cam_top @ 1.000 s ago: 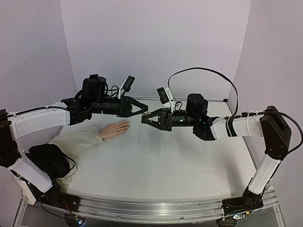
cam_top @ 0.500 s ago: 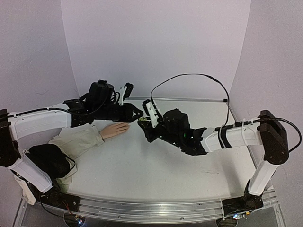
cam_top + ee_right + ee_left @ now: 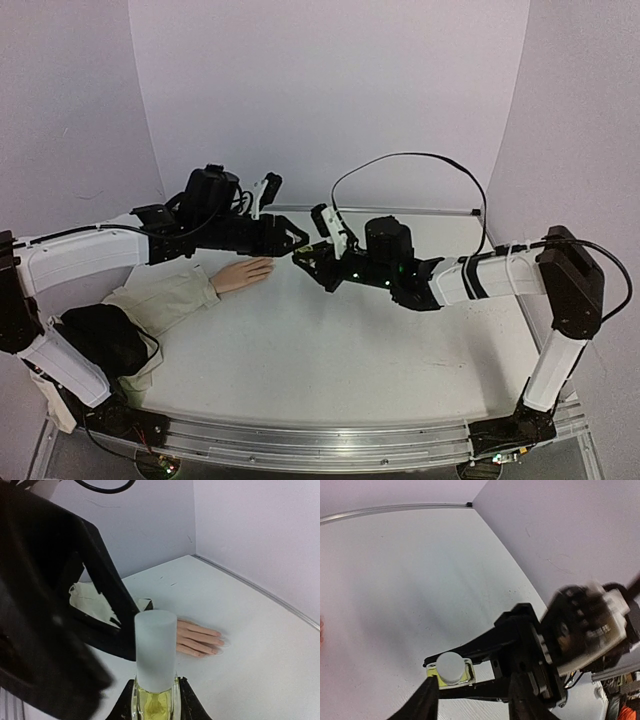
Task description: Paint the nails
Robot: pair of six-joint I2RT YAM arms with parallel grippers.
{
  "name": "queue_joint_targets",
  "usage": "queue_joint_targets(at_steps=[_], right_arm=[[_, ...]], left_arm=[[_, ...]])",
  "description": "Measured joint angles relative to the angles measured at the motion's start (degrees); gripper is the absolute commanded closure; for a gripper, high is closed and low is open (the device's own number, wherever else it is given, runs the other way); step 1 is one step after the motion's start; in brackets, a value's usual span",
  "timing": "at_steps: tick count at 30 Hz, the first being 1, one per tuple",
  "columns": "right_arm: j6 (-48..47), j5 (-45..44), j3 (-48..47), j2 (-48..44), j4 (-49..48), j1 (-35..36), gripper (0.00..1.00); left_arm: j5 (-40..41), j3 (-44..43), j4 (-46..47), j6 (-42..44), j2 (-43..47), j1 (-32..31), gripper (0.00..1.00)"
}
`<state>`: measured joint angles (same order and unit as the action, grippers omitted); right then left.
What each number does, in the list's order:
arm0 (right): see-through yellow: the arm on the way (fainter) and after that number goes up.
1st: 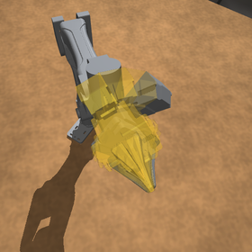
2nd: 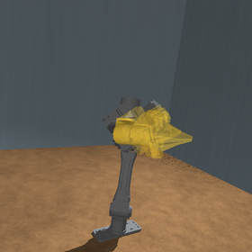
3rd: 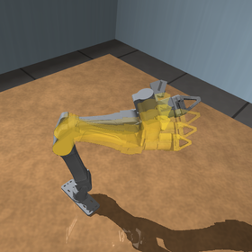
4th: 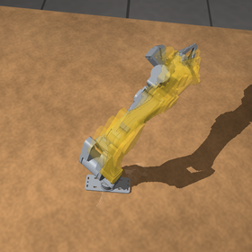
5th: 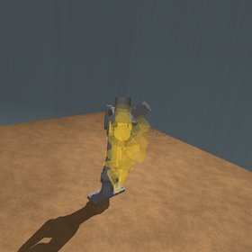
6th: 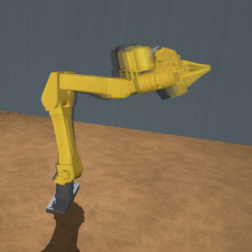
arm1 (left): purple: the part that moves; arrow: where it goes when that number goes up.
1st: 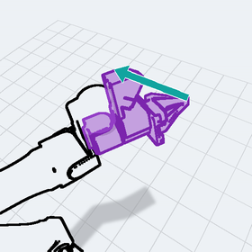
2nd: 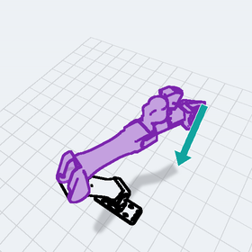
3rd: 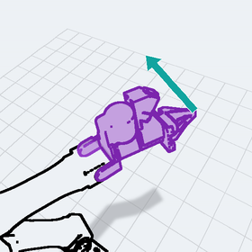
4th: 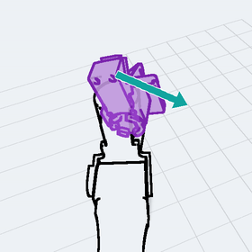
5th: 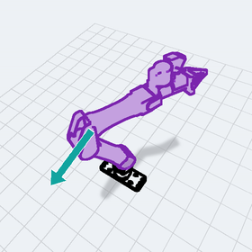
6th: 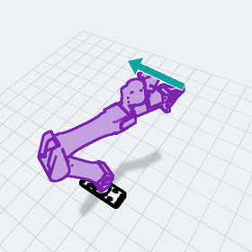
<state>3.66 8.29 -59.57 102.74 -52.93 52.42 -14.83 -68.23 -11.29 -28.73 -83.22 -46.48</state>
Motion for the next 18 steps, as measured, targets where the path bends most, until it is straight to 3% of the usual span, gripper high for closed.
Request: queue_joint_targets(at_steps=[7,12,18], right_arm=[[10.56,21.77,2.43,-2.08,-2.58,-6.73,1.00],[20.48,35.98,2.27,-2.08,-9.01,-8.70,1.00],[27.21,43.93,0.81,-1.73,-13.90,-8.61,1.00]], left_arm=[[-7.48,1.64,3.56,0.22,2.32,0.85,0.39],[-15.63,3.58,9.07,-0.87,2.78,2.43,0.44],[-22.36,3.85,14.99,-2.91,2.75,2.78,0.54]])
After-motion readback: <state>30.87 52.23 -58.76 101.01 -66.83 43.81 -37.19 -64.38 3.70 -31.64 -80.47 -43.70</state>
